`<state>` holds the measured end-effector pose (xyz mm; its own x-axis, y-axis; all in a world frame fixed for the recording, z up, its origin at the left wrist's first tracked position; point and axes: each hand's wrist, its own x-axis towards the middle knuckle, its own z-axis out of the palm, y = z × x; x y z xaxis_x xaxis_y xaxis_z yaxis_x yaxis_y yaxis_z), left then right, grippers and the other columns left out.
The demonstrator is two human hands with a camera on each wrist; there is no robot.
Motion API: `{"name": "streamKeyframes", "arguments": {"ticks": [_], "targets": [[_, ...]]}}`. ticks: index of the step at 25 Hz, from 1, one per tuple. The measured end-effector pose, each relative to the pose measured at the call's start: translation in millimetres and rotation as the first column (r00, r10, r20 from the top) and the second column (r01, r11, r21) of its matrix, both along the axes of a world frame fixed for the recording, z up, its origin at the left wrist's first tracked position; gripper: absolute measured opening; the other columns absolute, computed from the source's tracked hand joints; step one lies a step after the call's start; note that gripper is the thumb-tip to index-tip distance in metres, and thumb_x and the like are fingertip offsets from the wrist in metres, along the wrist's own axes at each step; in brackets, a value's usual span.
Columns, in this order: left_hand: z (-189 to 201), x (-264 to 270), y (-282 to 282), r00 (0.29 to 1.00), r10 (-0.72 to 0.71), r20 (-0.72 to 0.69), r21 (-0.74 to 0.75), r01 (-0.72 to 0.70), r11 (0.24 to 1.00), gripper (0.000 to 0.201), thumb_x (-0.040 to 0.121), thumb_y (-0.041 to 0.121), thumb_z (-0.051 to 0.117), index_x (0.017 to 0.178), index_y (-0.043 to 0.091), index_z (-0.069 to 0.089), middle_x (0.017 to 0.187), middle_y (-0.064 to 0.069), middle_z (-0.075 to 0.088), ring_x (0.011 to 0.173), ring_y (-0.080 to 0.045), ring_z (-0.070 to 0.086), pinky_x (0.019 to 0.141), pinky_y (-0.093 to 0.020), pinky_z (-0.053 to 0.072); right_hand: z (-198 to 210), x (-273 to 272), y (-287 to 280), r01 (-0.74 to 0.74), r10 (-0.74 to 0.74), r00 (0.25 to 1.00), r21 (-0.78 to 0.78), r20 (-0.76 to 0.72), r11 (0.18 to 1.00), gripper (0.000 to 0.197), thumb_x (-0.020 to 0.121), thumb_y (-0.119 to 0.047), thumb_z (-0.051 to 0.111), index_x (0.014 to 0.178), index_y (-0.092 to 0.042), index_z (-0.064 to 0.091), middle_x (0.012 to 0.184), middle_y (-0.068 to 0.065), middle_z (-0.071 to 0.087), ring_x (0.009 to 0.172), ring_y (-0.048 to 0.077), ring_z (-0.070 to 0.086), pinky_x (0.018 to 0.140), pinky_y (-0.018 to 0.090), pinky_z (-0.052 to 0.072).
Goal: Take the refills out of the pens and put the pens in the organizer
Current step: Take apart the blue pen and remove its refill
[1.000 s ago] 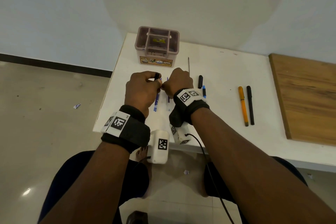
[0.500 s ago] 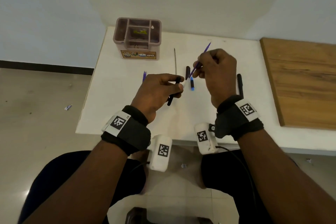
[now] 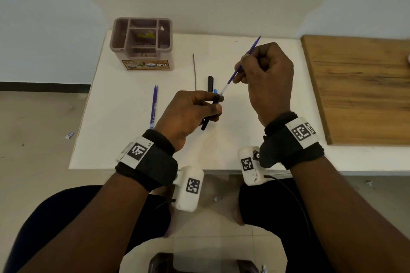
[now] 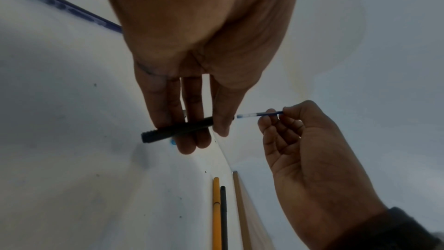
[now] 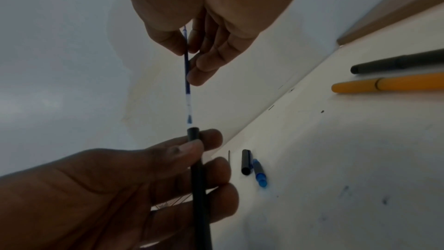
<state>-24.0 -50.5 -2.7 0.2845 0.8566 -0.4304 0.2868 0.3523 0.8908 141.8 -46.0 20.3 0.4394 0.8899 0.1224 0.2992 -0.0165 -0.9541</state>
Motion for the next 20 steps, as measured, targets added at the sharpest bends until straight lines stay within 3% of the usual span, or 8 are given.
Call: {"name": "streamKeyframes", "arguments": {"ticks": [5,11,15,20], "targets": [[-2,0,1,1.0,0.009,-0.002,-0.001,-0.009,1.0,0.023,0.095,0.014,0.068,0.117,0.02,0.074,0.098,-0.005,0.08,0.089,-0.017,0.077,0.099,-0.035,0.055,-3,0,-1,-0.028,0.028,1.0,-0.023,-0.013,0.999,0.007,0.087,-0.019,0.061,0.087,-0.013,0.059,0.076,0.005,0.076,0.062,0.02,0.075,0.073,0.05,0.061],[-2,-2,3,0.997,-0.052,-0.055,0.018,0.053,0.998,0.028,0.094,0.017,0.07,0.122,0.019,0.074,0.097,0.0,0.078,0.087,-0.013,0.076,0.076,-0.015,0.051,-6,-3,3,-0.03,0.03,1.0,-0.037,-0.003,0.999,0.006,0.087,-0.018,0.062,0.087,-0.012,0.059,0.075,0.006,0.076,0.061,0.021,0.073,0.073,0.05,0.061],[-1,-6,6,0.999,-0.04,-0.014,0.023,0.04,0.999,0.025,0.096,0.018,0.069,0.12,0.019,0.073,0.094,0.0,0.079,0.085,-0.013,0.077,0.081,-0.02,0.053,-10,-5,3,-0.047,0.048,0.999,-0.061,0.025,0.997,0.005,0.087,-0.016,0.064,0.087,-0.011,0.061,0.079,0.009,0.076,0.063,0.021,0.075,0.071,0.048,0.063],[5,-12,8,0.998,0.023,0.055,0.07,-0.027,0.997,0.026,0.098,0.02,0.065,0.123,0.017,0.071,0.098,-0.002,0.079,0.09,-0.016,0.077,0.089,-0.026,0.056,-19,-24,-1,-0.183,0.203,0.967,-0.138,0.151,0.973,0.011,0.088,-0.015,0.068,0.085,-0.005,0.066,0.075,0.01,0.068,0.073,0.028,0.067,0.069,0.034,0.056]]}}
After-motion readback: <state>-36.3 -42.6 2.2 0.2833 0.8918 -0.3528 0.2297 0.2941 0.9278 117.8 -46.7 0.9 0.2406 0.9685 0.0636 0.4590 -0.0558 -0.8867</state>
